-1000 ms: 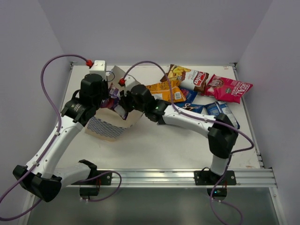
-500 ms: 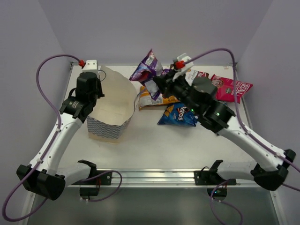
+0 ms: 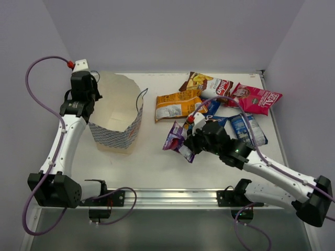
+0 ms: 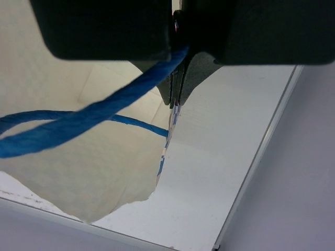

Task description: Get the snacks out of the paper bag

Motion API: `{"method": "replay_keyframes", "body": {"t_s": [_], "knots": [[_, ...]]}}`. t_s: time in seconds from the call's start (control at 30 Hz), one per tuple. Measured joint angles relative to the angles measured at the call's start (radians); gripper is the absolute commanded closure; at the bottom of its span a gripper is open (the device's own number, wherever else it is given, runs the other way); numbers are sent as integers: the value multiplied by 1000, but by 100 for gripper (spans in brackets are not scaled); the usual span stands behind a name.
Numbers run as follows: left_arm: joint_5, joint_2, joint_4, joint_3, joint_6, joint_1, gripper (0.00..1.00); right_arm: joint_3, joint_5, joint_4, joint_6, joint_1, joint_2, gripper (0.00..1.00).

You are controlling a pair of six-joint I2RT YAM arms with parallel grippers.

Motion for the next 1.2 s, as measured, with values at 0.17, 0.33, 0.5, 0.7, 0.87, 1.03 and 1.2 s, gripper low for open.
{"method": "replay_keyframes", "body": {"t_s": [0.17,0.33,0.5,0.7,0.87,1.03,1.2], "knots": [[13,14,25,14,-4,48,100,-63,-60,50,37,0,229,100],[32,38,47,15,-19,101,87,2,-87,111,52,0,464,71],[53,44,35,26,-18,116,38,88,-84,122,58,0,512,19],[67,27,-14,111,-15,116,0,199,-32,71,49,-5,430,1],[84,-27,-81,232,-10,116,0,367,63,-15,25,-88,312,1],[130,-114,-114,315,11,116,0,551,170,-54,12,-300,196,1],[198,-217,-134,325,33,114,0,638,319,-64,-30,-428,44,1]]}}
